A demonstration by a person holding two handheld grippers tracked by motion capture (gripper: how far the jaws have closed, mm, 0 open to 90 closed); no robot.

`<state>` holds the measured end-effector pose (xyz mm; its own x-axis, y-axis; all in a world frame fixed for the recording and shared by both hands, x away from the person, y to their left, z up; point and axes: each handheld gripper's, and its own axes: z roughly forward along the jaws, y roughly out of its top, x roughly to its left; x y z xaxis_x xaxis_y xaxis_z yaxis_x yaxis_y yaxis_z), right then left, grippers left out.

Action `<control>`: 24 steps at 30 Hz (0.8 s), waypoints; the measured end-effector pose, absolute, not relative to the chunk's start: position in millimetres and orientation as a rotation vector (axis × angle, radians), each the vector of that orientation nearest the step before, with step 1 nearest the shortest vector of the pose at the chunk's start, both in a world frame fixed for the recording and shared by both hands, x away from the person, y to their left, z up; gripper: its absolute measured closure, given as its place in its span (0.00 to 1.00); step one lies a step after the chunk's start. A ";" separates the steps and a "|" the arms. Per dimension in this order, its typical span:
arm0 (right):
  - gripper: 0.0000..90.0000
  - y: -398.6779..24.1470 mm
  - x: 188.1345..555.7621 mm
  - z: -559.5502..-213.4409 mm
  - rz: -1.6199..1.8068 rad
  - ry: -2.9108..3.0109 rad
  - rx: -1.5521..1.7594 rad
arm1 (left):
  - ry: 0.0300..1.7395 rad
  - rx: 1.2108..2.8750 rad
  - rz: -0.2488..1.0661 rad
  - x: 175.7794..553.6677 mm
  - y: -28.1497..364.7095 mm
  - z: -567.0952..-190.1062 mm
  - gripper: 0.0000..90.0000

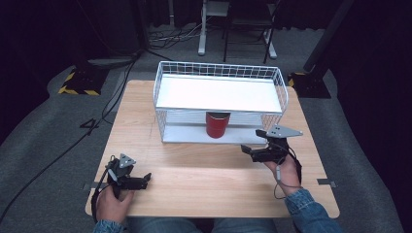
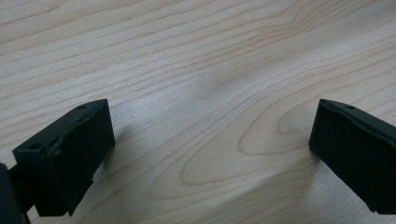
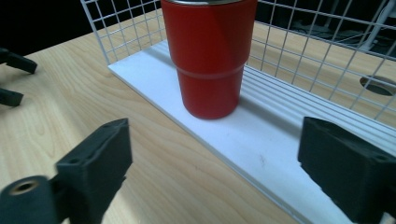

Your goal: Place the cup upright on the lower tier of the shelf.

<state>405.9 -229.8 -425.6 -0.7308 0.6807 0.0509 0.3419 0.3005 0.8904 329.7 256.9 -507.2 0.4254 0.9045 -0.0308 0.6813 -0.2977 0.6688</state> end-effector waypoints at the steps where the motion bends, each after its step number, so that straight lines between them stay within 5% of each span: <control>1: 0.16 -233.2 404.3 -425.7 1.411 2.243 0.927 | 1.333 2.075 0.476 329.8 257.0 -507.1 0.00; 24: 0.17 -291.2 380.0 -442.5 1.168 2.294 1.068 | 1.343 2.071 0.479 332.6 256.9 -507.0 0.01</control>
